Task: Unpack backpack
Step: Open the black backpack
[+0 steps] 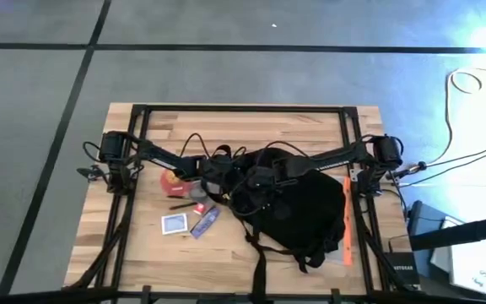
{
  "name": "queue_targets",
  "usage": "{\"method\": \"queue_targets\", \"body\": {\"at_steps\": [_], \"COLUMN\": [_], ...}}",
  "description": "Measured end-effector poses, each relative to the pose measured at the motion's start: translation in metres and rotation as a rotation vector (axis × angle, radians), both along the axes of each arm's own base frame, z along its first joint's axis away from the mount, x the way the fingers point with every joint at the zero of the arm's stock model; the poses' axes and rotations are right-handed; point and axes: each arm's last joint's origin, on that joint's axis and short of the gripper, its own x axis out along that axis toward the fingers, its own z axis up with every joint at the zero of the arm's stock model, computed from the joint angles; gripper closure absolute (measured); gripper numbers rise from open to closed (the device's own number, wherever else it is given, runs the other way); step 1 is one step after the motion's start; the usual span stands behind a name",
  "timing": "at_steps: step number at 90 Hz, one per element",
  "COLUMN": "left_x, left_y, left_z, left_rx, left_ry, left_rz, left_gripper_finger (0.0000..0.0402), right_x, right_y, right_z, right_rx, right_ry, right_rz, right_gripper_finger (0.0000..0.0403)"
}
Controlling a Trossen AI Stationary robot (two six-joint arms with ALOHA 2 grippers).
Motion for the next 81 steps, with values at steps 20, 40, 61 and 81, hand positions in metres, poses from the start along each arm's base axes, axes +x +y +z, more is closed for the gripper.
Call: {"method": "queue_targets", "body": {"at_steps": [20, 40, 61, 81], "left_x": [0.000, 0.000, 0.000, 0.000], "left_y": [0.000, 0.001, 0.000, 0.000], "left_z": [0.000, 0.000, 0.000, 0.000], "left_rx": [0.001, 0.002, 0.000, 0.000], "left_ry": [0.000, -0.004, 0.004, 0.003], "left_rz": [0.001, 0.005, 0.001, 0.001], "left_gripper_finger": [0.0385, 0.0385, 0.0385, 0.0385], "right_x": [-0.008, -0.023, -0.040, -0.049], "right_y": [-0.002, -0.004, -0.006, -0.013], "right_z": [0.012, 0.044, 0.065, 0.074], "right_rx": [-0.036, -0.063, -0.095, -0.139], "right_ry": [-0.001, -0.066, -0.091, -0.083], "right_rz": [-0.012, -0.032, -0.052, -0.105], "right_gripper_finger": [0.0390, 0.0398, 0.0396, 0.0396]}}
